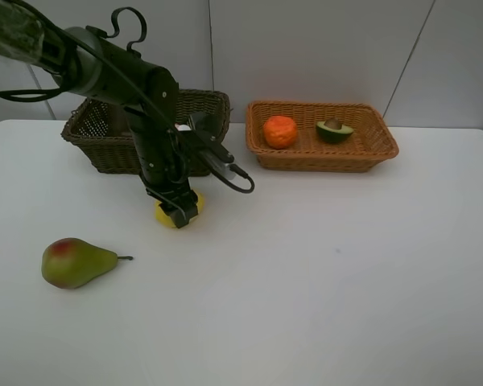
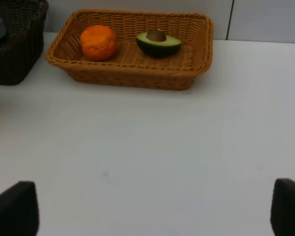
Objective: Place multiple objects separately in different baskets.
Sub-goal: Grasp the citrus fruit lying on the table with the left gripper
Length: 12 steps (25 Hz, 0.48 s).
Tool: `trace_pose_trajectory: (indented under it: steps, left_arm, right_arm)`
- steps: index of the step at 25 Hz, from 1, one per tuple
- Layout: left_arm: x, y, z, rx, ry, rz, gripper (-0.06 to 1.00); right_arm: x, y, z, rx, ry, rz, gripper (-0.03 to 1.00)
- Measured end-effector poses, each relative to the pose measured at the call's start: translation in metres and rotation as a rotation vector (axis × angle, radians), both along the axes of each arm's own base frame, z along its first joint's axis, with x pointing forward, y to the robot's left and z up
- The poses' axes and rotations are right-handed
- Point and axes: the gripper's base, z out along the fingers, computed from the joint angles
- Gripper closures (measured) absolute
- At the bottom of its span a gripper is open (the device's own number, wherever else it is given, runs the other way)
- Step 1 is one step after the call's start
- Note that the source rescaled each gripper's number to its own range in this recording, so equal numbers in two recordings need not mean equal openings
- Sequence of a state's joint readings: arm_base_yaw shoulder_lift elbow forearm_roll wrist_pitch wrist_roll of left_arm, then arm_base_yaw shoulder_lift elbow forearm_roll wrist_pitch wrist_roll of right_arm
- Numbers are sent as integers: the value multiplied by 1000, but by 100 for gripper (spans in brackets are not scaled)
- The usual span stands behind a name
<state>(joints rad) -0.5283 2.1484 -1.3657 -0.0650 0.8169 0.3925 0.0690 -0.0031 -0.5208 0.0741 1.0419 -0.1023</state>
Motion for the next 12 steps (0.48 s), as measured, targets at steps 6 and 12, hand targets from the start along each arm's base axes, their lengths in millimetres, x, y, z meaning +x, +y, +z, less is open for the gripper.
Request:
trace_pose_trajectory:
  steps: [6,12]
  left_arm:
    - [-3,0,2,-5,32,14,18]
    - [-5,0,17,20,88,7,18]
  right_arm:
    - [0,0,0,1,0,0,-3]
    - [0,0,0,2,0,-1,-3]
